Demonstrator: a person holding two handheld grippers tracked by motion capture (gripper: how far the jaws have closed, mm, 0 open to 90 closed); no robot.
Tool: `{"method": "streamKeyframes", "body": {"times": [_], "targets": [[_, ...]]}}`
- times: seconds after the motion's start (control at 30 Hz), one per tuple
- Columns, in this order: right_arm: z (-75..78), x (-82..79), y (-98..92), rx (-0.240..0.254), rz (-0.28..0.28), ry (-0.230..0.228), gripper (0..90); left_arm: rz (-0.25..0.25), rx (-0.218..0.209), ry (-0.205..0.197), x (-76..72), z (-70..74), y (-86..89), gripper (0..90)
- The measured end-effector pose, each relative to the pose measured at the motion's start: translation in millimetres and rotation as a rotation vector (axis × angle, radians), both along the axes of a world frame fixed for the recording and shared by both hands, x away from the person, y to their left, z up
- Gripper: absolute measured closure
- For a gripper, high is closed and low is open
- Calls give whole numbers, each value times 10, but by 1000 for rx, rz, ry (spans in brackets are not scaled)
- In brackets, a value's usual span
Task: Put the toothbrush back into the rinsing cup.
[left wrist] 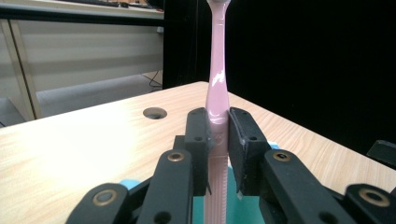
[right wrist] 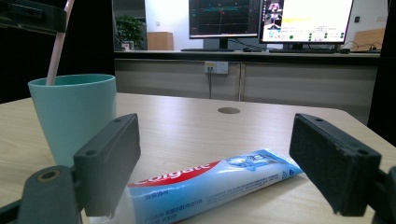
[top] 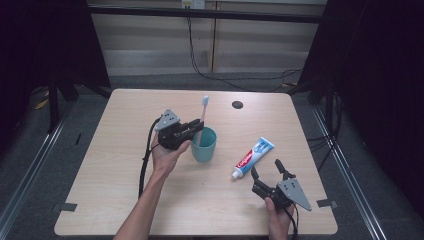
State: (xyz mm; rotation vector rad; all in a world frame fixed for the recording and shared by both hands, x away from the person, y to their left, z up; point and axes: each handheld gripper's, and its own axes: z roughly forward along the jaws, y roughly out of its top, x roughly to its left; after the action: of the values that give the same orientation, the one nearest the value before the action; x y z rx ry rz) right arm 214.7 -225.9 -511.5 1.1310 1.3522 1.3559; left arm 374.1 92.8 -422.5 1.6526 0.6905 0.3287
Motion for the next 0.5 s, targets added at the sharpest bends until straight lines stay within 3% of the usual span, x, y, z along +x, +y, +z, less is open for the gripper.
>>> {"method": "streamKeyframes", "body": {"times": [0.5], "targets": [[0,0,0,0,0,0,156,-8,22,44,-37,-208,9,786]]}}
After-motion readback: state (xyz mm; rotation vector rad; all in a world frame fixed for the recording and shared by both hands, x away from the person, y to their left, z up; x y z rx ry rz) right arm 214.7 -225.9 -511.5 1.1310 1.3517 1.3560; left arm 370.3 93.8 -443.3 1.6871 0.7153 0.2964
